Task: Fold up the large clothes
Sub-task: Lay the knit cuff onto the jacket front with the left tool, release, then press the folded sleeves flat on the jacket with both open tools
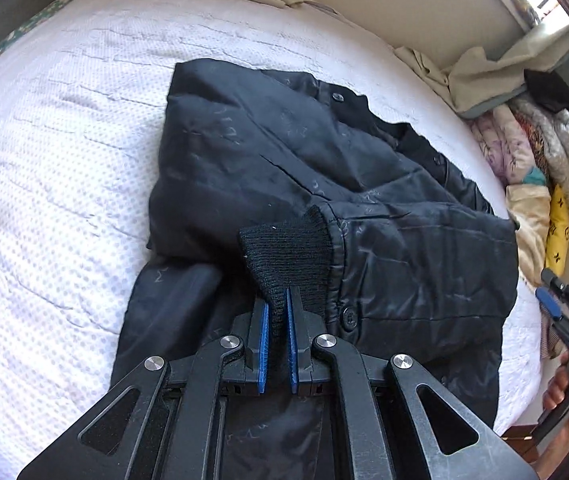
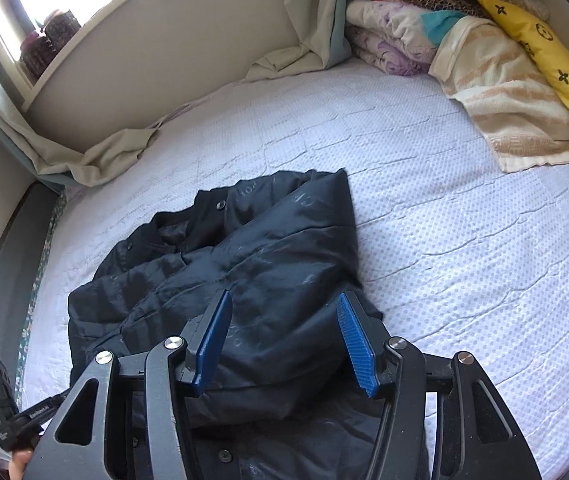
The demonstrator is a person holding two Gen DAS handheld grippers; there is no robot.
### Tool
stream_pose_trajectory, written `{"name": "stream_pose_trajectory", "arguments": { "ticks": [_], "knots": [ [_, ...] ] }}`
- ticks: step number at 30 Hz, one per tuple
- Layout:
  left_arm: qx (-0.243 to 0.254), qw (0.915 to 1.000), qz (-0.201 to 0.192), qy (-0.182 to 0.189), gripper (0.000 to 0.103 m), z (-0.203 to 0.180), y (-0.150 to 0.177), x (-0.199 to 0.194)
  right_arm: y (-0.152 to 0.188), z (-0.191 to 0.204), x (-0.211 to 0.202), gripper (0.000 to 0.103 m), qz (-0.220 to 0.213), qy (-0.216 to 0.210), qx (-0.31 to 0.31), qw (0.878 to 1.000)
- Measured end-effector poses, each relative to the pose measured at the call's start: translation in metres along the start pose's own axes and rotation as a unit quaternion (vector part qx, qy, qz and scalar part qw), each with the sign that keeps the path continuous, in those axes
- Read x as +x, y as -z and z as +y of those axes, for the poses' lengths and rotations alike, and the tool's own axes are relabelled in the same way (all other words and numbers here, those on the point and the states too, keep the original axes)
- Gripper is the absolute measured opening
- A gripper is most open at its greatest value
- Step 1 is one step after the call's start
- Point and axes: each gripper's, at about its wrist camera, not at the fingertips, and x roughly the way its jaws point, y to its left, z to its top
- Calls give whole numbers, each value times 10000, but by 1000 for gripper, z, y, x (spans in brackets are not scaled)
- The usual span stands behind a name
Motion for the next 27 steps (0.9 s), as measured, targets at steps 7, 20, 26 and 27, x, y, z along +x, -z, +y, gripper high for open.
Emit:
{"name": "stream_pose_trajectory", "arguments": {
  "ticks": [7,20,26,27],
  "knots": [
    [166,9994,-270,-112,10,-13,-10,-9,-3,18,10,48,-51,-13,-378,9993],
    [996,9928,-667,28,56,-59,-6,-6,-14,25,50,27,75,29,-904,9959],
    [1257,9911,-329,-284,55,-68,0,36,-7,8,85,22,420,466,-832,9946],
    [1233,9914,-281,-335,55,-66,-1,43,-5,5,92,21,488,547,-823,9939]
  ]
}}
